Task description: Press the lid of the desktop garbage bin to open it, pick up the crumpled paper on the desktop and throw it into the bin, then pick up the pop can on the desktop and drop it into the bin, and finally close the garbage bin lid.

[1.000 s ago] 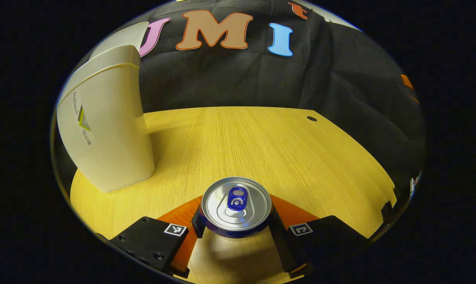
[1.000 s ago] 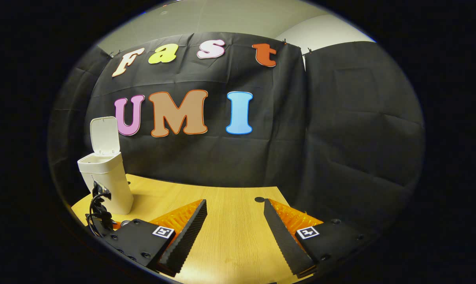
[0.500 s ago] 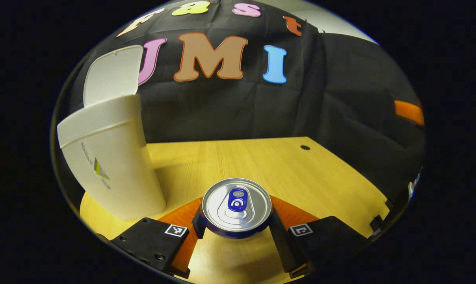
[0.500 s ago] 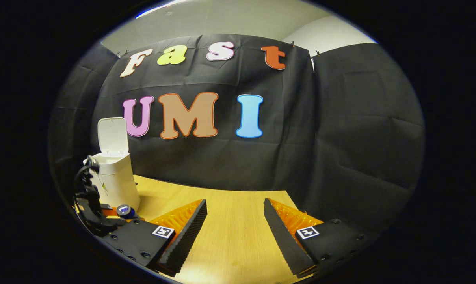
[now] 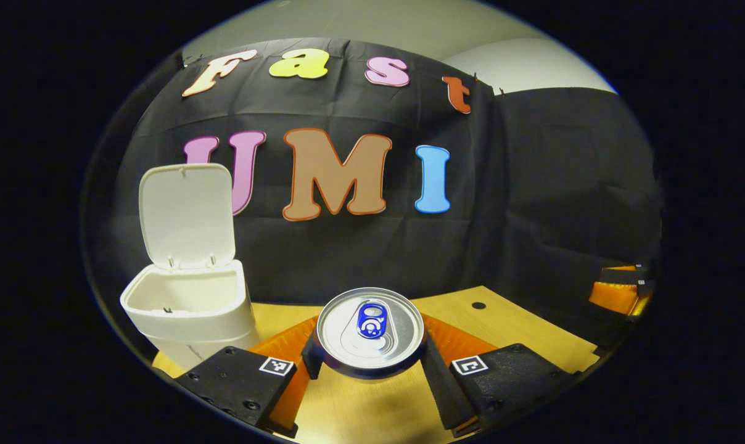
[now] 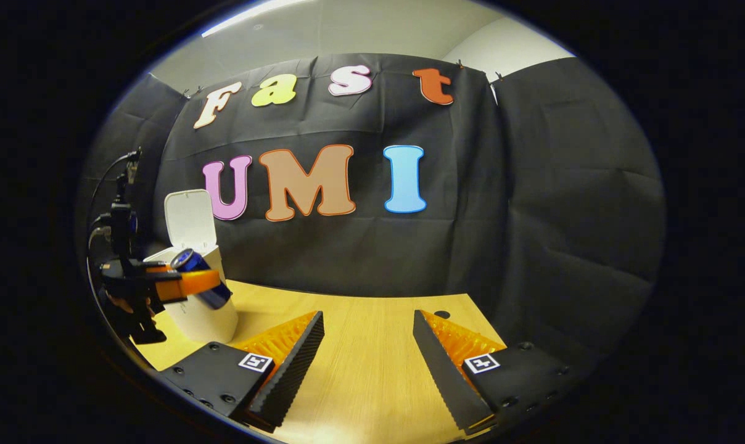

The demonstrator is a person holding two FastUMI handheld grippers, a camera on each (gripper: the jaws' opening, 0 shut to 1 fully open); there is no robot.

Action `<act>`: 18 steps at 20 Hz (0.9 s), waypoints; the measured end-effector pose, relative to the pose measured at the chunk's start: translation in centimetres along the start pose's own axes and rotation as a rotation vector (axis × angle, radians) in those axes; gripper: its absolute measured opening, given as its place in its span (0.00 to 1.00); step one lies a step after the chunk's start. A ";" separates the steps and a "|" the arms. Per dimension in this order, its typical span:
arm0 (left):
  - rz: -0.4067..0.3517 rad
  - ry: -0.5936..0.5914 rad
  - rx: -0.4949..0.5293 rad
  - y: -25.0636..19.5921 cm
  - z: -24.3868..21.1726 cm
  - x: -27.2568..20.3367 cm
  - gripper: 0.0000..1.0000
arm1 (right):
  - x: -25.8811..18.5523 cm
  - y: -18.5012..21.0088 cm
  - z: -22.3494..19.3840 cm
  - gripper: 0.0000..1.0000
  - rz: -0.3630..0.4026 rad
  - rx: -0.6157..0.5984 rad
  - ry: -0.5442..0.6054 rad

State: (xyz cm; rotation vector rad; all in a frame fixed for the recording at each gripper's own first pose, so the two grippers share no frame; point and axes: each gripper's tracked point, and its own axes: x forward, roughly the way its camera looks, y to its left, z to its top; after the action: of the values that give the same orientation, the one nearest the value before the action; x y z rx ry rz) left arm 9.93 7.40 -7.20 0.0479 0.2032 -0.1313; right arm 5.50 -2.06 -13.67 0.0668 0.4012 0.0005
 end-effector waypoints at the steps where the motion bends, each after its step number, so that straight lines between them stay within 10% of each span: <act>1: 0.013 -0.016 0.016 0.7 0.9 0.1 0.78 | 0.1 0.3 -0.2 0.97 0.004 -0.003 0.002; 18: 0.385 0.012 0.071 20.2 2.6 2.7 0.77 | 0.0 2.0 -2.1 0.97 -0.024 -0.016 0.040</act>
State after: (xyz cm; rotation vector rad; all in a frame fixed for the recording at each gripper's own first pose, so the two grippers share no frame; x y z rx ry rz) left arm 15.82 26.86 -4.52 0.1571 0.1979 0.2459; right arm 4.71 0.05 -15.45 0.0460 0.4416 -0.0186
